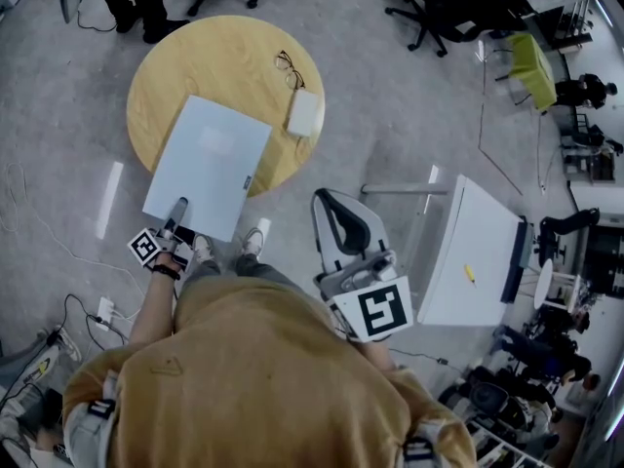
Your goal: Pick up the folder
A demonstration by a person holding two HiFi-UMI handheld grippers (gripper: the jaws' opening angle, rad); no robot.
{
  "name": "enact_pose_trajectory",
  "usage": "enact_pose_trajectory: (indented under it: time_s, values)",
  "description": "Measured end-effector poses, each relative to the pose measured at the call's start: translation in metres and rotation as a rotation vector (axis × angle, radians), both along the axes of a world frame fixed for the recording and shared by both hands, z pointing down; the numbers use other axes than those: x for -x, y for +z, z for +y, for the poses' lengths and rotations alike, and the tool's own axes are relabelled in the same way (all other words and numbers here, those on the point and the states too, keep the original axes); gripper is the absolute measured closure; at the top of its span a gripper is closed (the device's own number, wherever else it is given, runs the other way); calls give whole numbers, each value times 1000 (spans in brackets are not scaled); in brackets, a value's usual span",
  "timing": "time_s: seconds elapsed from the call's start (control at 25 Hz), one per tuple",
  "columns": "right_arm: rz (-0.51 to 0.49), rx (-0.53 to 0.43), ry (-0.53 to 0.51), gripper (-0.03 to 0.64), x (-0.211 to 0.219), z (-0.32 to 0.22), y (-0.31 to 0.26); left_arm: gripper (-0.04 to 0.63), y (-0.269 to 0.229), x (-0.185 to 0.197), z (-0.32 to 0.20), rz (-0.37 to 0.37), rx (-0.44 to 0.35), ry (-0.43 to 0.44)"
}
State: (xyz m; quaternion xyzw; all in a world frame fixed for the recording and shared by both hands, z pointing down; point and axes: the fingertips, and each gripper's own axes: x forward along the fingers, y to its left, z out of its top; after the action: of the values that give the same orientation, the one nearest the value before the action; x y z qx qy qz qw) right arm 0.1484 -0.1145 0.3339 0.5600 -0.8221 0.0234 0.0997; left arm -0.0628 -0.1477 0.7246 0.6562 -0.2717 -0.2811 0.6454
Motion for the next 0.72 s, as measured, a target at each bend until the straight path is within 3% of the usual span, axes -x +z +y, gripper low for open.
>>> enact_pose_trajectory:
  time_s: [0.36,0.72]
  values:
    - [-12,-6,-32,617,7,-3,2,318,-13,12,17,13,-6,-15]
    - [-36,-35,-68,617,19,-3,-4,319,-81,24,-15,-1,-156,-94]
